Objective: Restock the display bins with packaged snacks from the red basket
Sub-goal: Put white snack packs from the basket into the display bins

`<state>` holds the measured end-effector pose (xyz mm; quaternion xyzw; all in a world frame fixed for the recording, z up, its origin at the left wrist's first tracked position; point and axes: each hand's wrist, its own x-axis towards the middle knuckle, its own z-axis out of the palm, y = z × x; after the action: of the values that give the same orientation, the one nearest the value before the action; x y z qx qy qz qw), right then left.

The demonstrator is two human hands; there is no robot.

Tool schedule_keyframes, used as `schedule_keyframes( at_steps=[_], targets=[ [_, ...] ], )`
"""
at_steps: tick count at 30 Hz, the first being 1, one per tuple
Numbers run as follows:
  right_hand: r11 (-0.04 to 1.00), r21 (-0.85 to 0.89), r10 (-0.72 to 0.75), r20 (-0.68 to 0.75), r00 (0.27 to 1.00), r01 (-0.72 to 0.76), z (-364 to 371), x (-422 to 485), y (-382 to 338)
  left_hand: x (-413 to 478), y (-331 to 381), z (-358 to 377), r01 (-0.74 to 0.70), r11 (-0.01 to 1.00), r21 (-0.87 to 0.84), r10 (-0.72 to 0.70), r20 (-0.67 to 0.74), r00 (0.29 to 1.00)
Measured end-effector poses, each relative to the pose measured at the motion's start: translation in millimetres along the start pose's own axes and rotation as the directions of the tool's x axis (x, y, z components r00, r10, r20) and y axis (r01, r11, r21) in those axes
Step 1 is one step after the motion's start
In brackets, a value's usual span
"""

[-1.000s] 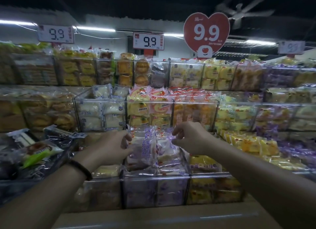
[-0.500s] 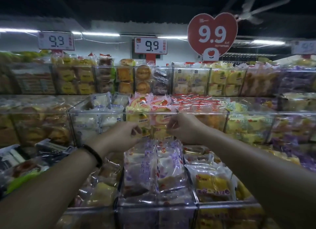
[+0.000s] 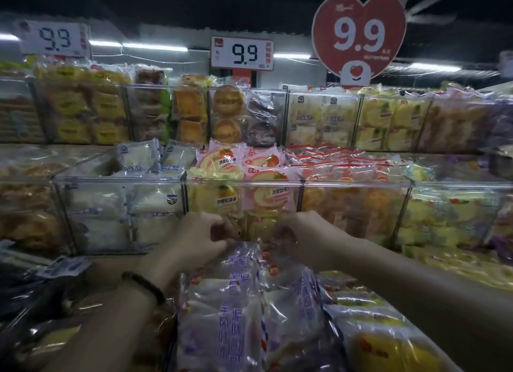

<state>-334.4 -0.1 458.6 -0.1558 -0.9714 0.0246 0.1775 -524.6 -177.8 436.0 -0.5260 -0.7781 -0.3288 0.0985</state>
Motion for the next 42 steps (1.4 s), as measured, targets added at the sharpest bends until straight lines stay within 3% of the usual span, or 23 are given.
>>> schedule_keyframes(
  at_steps=[2, 5, 12, 21, 27, 33, 39, 42],
  targets=[
    [0.999, 0.029, -0.040, -0.002, 0.999, 0.040, 8, 3, 2, -2, -12, 11, -0.011, 0.999, -0.035, 0.010, -0.019, 1.000],
    [0.995, 0.047, -0.087, -0.015, 0.996, 0.087, 17, 8, 5, -1, -21, 12, -0.007, 0.998, -0.056, 0.010, 0.064, 0.998],
    [0.990, 0.002, -0.141, 0.029, 0.990, 0.141, 17, 15, 4, -1, -17, 11, -0.056, 0.998, 0.023, 0.053, 0.127, 0.991],
    [0.989, -0.098, -0.098, 0.140, 0.985, 0.112, 8, 16, -4, -3, -17, 16, 0.002, 0.999, 0.043, -0.005, 0.093, 0.996],
    [0.965, -0.263, 0.003, 0.002, 1.000, -0.002, -10, 22, -5, -7, -11, 10, 0.029, 0.995, 0.094, -0.036, 0.076, 0.996],
    [0.888, -0.460, -0.114, -0.165, 0.980, 0.026, 1, 23, -17, -8, -10, 5, 0.050, 0.988, 0.148, -0.060, 0.068, 0.996],
    [0.939, -0.337, -0.063, 0.005, 0.998, 0.061, 13, 21, -18, -8, -7, 9, 0.020, 0.971, 0.237, -0.036, 0.064, 0.997],
    [0.947, -0.319, -0.048, -0.019, 0.999, 0.040, 19, 21, -16, -8, -9, 10, 0.010, 0.986, 0.167, -0.025, 0.086, 0.996]
  ],
)
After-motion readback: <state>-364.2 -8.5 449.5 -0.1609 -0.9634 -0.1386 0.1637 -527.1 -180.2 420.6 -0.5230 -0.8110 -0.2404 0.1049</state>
